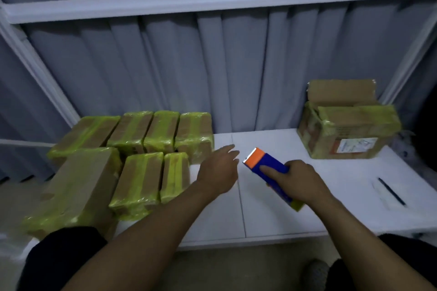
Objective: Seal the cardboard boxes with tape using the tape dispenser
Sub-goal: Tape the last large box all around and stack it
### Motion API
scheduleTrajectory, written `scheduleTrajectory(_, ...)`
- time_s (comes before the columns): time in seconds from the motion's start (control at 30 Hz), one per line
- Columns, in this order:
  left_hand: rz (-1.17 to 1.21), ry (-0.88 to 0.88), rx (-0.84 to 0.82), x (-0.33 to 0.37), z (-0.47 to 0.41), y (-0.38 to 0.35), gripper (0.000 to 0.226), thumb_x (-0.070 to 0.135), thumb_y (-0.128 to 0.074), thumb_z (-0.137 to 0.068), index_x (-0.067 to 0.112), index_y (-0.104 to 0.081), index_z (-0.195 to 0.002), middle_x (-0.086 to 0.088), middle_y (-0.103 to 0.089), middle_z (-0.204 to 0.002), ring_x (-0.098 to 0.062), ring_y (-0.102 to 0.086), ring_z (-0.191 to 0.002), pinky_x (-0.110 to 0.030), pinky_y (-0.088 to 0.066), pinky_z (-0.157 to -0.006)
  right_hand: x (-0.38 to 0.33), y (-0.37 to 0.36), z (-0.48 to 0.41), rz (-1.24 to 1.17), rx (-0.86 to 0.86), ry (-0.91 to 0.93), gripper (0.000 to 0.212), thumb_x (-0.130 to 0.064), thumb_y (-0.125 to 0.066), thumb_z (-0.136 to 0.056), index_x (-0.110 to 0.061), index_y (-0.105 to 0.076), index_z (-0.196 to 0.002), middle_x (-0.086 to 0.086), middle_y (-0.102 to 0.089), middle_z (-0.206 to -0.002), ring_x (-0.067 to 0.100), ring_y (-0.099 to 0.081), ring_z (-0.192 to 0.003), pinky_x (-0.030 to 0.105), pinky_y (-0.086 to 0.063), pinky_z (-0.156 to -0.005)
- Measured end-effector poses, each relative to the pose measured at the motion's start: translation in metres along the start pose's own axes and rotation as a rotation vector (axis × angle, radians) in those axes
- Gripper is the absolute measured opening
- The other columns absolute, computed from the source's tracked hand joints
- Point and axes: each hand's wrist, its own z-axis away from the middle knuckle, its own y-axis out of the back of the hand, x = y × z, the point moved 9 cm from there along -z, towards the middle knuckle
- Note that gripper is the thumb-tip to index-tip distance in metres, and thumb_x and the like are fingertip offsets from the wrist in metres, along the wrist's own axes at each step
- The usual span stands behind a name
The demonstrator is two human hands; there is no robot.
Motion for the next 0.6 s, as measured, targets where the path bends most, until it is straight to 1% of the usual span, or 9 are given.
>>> scheduleTrajectory(0.07, 0.072, -0.006, -0.009, 0.030, -0.033, 0.000, 0.042, 0.032, -0.040, -0.106, 0.022, -0.048, -0.146, 0.006, -0.038, -0.156, -0.014, -0.034, -0.143, -0.028, -0.024, -0.116, 0.016, 0.041, -0.013, -0.092, 0.077, -0.060, 0.060, -0.077, -0.062, -0.082, -0.017, -0.061, -0.087, 0.000, -0.067, -0.078, 0.015, -0.067, -0.071, 0.028, -0.051, -0.061)
scheduleTrajectory(0.13, 0.143, 0.000, -0.085, 0.057, -0.063, -0.011, 0.044, 0.037, -0.040, -0.105, 0.026, -0.046, -0.147, 0.009, -0.038, -0.156, -0.014, -0.035, -0.142, -0.031, -0.027, -0.116, 0.038, 0.075, -0.026, -0.191, 0.150, -0.118, 0.063, -0.077, -0.064, -0.080, -0.014, -0.066, -0.085, 0.004, -0.070, -0.079, 0.018, -0.067, -0.073, 0.033, -0.053, -0.064)
scheduleTrajectory(0.23, 0.175, -0.001, -0.168, 0.089, -0.102, -0.035, 0.046, 0.040, -0.046, -0.103, 0.027, -0.045, -0.147, 0.007, -0.041, -0.154, -0.015, -0.039, -0.140, -0.030, -0.031, -0.113, 0.069, 0.111, -0.043, -0.313, 0.225, -0.182, 0.061, -0.072, -0.067, -0.082, -0.011, -0.070, -0.081, 0.004, -0.071, -0.077, 0.018, -0.067, -0.072, 0.031, -0.048, -0.061)
scheduleTrajectory(0.27, 0.172, -0.003, -0.191, 0.098, -0.115, -0.043, 0.049, 0.041, -0.049, -0.101, 0.026, -0.044, -0.147, 0.007, -0.041, -0.154, -0.015, -0.040, -0.139, -0.030, -0.032, -0.112, 0.079, 0.120, -0.049, -0.369, 0.244, -0.194, 0.058, -0.069, -0.068, -0.083, -0.011, -0.071, -0.078, 0.004, -0.071, -0.075, 0.018, -0.067, -0.072, 0.032, -0.050, -0.063)
scheduleTrajectory(0.37, 0.175, -0.015, -0.243, 0.126, -0.161, -0.077, 0.054, 0.043, -0.055, -0.099, 0.024, -0.043, -0.148, 0.004, -0.041, -0.154, -0.017, -0.039, -0.139, -0.028, -0.032, -0.111, 0.108, 0.135, -0.072, -0.529, 0.268, -0.241, 0.048, -0.061, -0.070, -0.087, -0.017, -0.070, -0.070, -0.002, -0.070, -0.072, 0.016, -0.066, -0.074, 0.037, -0.053, -0.077)
scheduleTrajectory(0.43, 0.249, -0.053, -0.255, 0.151, -0.191, -0.094, 0.052, 0.037, -0.057, -0.099, 0.020, -0.045, -0.146, 0.001, -0.044, -0.151, -0.018, -0.041, -0.137, -0.022, -0.029, -0.107, 0.133, 0.143, -0.089, -0.598, 0.307, -0.292, 0.051, -0.066, -0.070, -0.084, -0.015, -0.070, -0.079, 0.000, -0.070, -0.081, 0.020, -0.066, -0.081, 0.039, -0.055, -0.081)
scheduleTrajectory(0.5, 0.358, -0.079, -0.275, 0.172, -0.220, -0.110, 0.047, 0.032, -0.060, -0.098, 0.020, -0.050, -0.142, 0.000, -0.051, -0.143, -0.019, -0.048, -0.131, -0.019, -0.030, -0.102, 0.155, 0.148, -0.103, -0.644, 0.360, -0.342, 0.056, -0.068, -0.069, -0.083, -0.012, -0.068, -0.083, 0.003, -0.069, -0.085, 0.023, -0.066, -0.084, 0.040, -0.054, -0.080)
scheduleTrajectory(0.57, 0.408, -0.142, -0.322, 0.188, -0.251, -0.133, 0.051, 0.036, -0.067, -0.092, 0.025, -0.052, -0.139, 0.001, -0.054, -0.140, -0.017, -0.052, -0.124, -0.027, -0.039, -0.106, 0.176, 0.148, -0.114, -0.693, 0.403, -0.381, 0.055, -0.066, -0.069, -0.085, -0.012, -0.065, -0.079, 0.003, -0.066, -0.083, 0.022, -0.064, -0.082, 0.039, -0.052, -0.078)
scheduleTrajectory(0.6, 0.391, -0.158, -0.343, 0.193, -0.265, -0.144, 0.061, 0.043, -0.071, -0.086, 0.029, -0.048, -0.141, 0.002, -0.050, -0.142, -0.016, -0.050, -0.125, -0.032, -0.041, -0.107, 0.185, 0.146, -0.119, -0.724, 0.418, -0.403, 0.054, -0.066, -0.069, -0.085, -0.012, -0.064, -0.079, 0.003, -0.066, -0.083, 0.022, -0.064, -0.082, 0.038, -0.051, -0.077)
